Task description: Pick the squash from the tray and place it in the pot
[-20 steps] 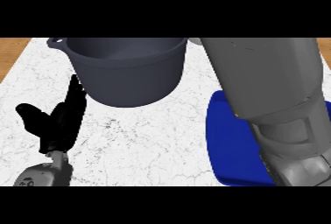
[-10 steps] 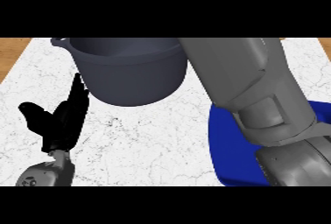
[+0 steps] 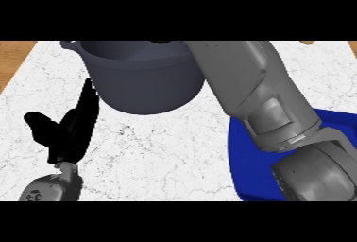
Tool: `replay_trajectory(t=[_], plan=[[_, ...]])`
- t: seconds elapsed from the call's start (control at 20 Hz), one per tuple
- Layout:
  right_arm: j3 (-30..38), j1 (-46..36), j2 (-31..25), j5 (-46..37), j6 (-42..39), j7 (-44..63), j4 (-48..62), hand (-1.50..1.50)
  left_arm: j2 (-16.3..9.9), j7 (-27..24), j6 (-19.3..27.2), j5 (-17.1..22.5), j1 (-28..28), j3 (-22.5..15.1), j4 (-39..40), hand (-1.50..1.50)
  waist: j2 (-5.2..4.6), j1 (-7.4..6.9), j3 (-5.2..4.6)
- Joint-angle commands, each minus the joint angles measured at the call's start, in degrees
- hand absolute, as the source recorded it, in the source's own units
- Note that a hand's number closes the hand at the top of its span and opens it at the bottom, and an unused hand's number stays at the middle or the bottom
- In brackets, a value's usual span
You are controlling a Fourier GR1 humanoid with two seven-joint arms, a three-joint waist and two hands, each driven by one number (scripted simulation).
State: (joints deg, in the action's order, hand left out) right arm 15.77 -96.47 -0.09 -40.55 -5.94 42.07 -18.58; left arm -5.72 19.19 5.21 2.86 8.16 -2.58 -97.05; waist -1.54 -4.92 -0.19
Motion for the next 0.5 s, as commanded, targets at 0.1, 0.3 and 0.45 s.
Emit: replay_trajectory(t=[0.1, 0.3, 0.45], plan=[[4.6, 1.1, 0.1, 8.1, 5.9, 0.1, 6.0, -1.5, 0.7, 0.8, -1.2, -0.3, 1.6, -2.3, -0.4, 0.0, 0.16, -0.74, 0.01], [7.2, 1.5, 0.1, 10.1, 13.9, -3.4, 4.3, -1.5, 2.4, 1.4, 0.5, -1.1, 2.8, -3.2, -0.6, 0.0, -0.17, -0.41, 0.06], [7.0, 2.6, 0.1, 8.9, 23.7, -6.8, 1.4, -1.5, -0.2, 1.6, -1.5, 1.4, 2.7, 0.2, -0.8, 0.0, 0.05, 0.53, 0.06]])
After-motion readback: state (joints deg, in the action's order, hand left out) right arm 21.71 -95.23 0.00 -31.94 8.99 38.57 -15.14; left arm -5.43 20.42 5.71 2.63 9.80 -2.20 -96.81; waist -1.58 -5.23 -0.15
